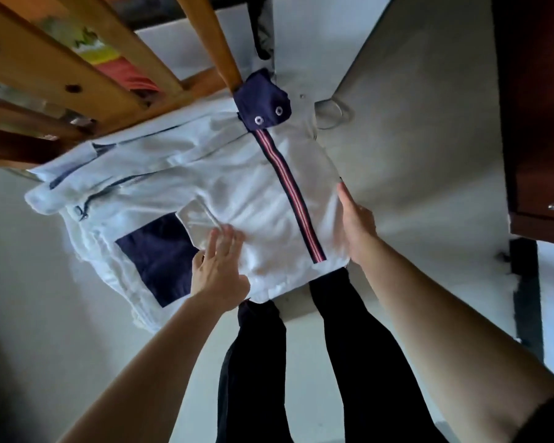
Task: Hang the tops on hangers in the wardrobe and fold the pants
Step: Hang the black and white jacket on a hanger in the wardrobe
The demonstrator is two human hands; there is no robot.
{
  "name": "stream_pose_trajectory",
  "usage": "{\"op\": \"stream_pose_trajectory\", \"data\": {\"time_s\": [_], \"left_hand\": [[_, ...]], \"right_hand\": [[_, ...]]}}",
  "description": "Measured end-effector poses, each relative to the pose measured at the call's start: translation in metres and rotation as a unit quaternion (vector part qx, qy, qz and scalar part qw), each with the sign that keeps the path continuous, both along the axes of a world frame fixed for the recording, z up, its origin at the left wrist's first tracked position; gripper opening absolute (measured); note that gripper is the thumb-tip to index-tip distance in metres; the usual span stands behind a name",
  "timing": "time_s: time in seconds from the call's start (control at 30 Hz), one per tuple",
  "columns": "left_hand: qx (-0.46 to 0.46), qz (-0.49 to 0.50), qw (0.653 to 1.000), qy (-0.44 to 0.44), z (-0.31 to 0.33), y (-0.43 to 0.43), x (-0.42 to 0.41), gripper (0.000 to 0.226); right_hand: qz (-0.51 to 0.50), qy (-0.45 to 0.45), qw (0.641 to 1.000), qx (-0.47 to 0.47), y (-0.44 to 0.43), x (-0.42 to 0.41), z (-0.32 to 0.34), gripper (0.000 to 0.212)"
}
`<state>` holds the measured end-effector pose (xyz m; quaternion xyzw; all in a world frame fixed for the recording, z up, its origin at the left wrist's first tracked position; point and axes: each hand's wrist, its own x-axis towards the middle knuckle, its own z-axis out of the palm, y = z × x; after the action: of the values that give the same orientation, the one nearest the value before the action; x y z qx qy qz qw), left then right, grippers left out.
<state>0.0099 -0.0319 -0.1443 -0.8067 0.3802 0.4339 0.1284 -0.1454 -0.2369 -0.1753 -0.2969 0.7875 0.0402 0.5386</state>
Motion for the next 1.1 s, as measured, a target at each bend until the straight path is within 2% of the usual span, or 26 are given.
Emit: {"op": "stream_pose_trajectory", "data": {"time_s": [0.07, 0.13, 0.2, 0.27, 0.33, 0.4, 0.47, 0.5, 0.57, 0.6, 0.67, 0.73, 0.77, 0.83, 0.87, 0.9, 0.93, 1.0, 1.1], "left_hand": [[0.008, -0.008, 1.000, 0.013, -0.002, 0.006, 0.005, 0.089], [0.014, -0.001, 1.000, 0.025, -0.002, 0.009, 0.013, 0.085], [0.017, 0.033, 0.998, 0.046, -0.004, 0.006, 0.020, 0.076], [0.011, 0.076, 0.995, 0.066, -0.003, -0.006, 0.028, 0.053], [-0.002, 0.189, 0.978, 0.084, 0.003, -0.025, 0.037, 0.035], [-0.036, 0.322, 0.940, 0.106, 0.017, -0.042, 0.043, 0.038], [-0.119, 0.388, 0.909, 0.092, 0.036, -0.056, 0.048, 0.045], [-0.165, 0.432, 0.881, 0.101, 0.047, -0.062, 0.048, 0.050], [-0.219, 0.541, 0.796, 0.160, 0.070, -0.075, 0.047, 0.062], [-0.224, 0.579, 0.760, 0.193, 0.083, -0.080, 0.048, 0.070], [-0.210, 0.616, 0.717, 0.249, 0.110, -0.089, 0.056, 0.087], [-0.185, 0.609, 0.712, 0.297, 0.141, -0.093, 0.071, 0.093], [-0.172, 0.597, 0.717, 0.318, 0.158, -0.094, 0.078, 0.087], [-0.166, 0.592, 0.720, 0.320, 0.191, -0.093, 0.086, 0.052], [-0.184, 0.603, 0.716, 0.299, 0.208, -0.091, 0.088, 0.029], [-0.206, 0.614, 0.709, 0.279, 0.225, -0.087, 0.089, 0.014], [-0.227, 0.623, 0.698, 0.270, 0.244, -0.081, 0.091, 0.009], [-0.270, 0.655, 0.642, 0.292, 0.286, -0.065, 0.095, 0.011], [-0.321, 0.688, 0.554, 0.341, 0.349, -0.035, 0.106, 0.024]], "right_hand": [[-0.039, -0.020, 0.999, -0.016, -0.002, 0.011, 0.000, 0.075], [-0.029, -0.033, 0.998, -0.033, 0.003, 0.019, 0.006, 0.060], [0.023, -0.048, 0.995, -0.081, 0.011, 0.022, 0.022, 0.038], [0.134, -0.072, 0.969, -0.196, 0.022, 0.015, 0.041, 0.027], [0.240, -0.064, 0.917, -0.312, 0.034, 0.001, 0.061, 0.019], [0.357, -0.052, 0.859, -0.363, 0.043, -0.013, 0.085, 0.018], [0.463, -0.068, 0.799, -0.378, 0.053, -0.022, 0.110, 0.044], [0.499, -0.075, 0.771, -0.389, 0.058, -0.024, 0.122, 0.055], [0.531, -0.091, 0.730, -0.421, 0.072, -0.024, 0.143, 0.062], [0.537, -0.109, 0.720, -0.426, 0.080, -0.022, 0.153, 0.060], [0.545, -0.153, 0.706, -0.425, 0.095, -0.013, 0.174, 0.051], [0.568, -0.186, 0.664, -0.449, 0.104, -0.002, 0.196, 0.046], [0.589, -0.195, 0.622, -0.478, 0.107, 0.004, 0.207, 0.043], [0.624, -0.202, 0.548, -0.519, 0.111, 0.013, 0.234, 0.040], [0.632, -0.201, 0.530, -0.528, 0.114, 0.017, 0.250, 0.040], [0.631, -0.196, 0.528, -0.533, 0.119, 0.019, 0.266, 0.041], [0.621, -0.190, 0.547, -0.529, 0.123, 0.021, 0.281, 0.042], [0.584, -0.165, 0.624, -0.492, 0.128, 0.026, 0.307, 0.045], [0.535, -0.119, 0.751, -0.367, 0.120, 0.036, 0.342, 0.038]]}}
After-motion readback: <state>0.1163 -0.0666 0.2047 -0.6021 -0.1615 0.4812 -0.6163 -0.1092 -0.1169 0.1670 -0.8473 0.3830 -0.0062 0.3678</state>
